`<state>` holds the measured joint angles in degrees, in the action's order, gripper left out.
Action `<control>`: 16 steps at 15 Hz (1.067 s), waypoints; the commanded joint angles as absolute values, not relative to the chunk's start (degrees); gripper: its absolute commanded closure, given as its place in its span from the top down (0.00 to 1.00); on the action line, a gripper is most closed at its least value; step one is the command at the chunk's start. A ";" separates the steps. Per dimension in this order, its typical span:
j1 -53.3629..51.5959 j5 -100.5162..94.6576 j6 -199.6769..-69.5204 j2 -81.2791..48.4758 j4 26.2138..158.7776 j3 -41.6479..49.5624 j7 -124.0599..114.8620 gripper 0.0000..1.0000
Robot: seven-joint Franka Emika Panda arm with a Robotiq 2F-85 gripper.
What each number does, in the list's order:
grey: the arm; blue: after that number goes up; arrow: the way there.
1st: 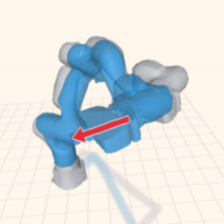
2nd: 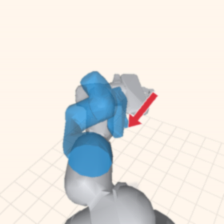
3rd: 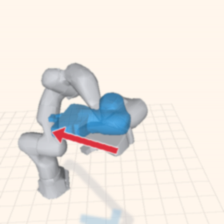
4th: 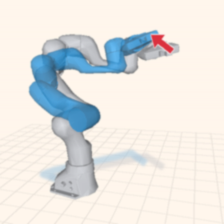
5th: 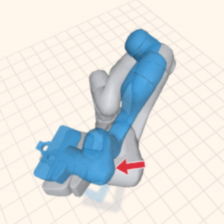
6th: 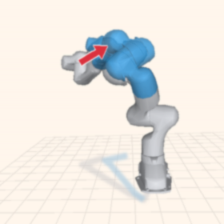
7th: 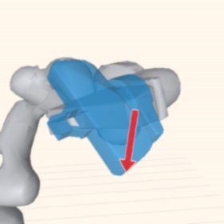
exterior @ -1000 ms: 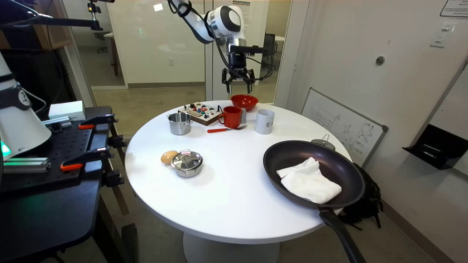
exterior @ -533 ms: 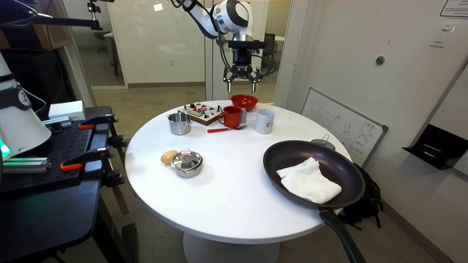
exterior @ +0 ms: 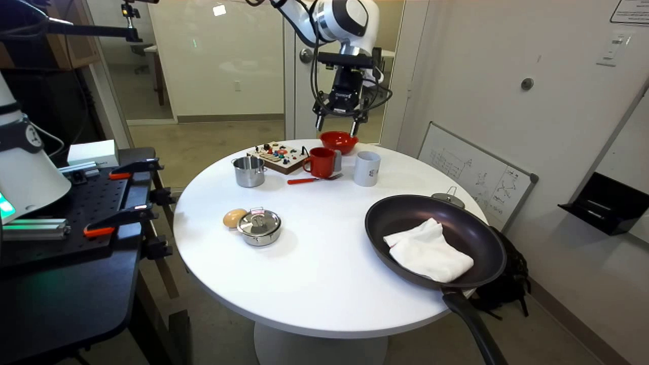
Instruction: Move the red cup slightly to the left
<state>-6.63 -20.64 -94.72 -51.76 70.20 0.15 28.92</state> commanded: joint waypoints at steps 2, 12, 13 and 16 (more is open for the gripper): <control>-2.08 -12.84 -90.25 -52.68 67.38 -1.92 23.20 1.00; 4.01 5.46 -100.17 -49.56 76.21 -3.48 9.38 1.00; 4.38 6.96 -103.36 -49.18 77.76 -3.44 8.60 1.00; 4.58 7.91 -117.32 -47.17 84.45 -2.04 6.67 1.00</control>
<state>3.90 6.05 -106.49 -51.29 76.00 -2.51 9.24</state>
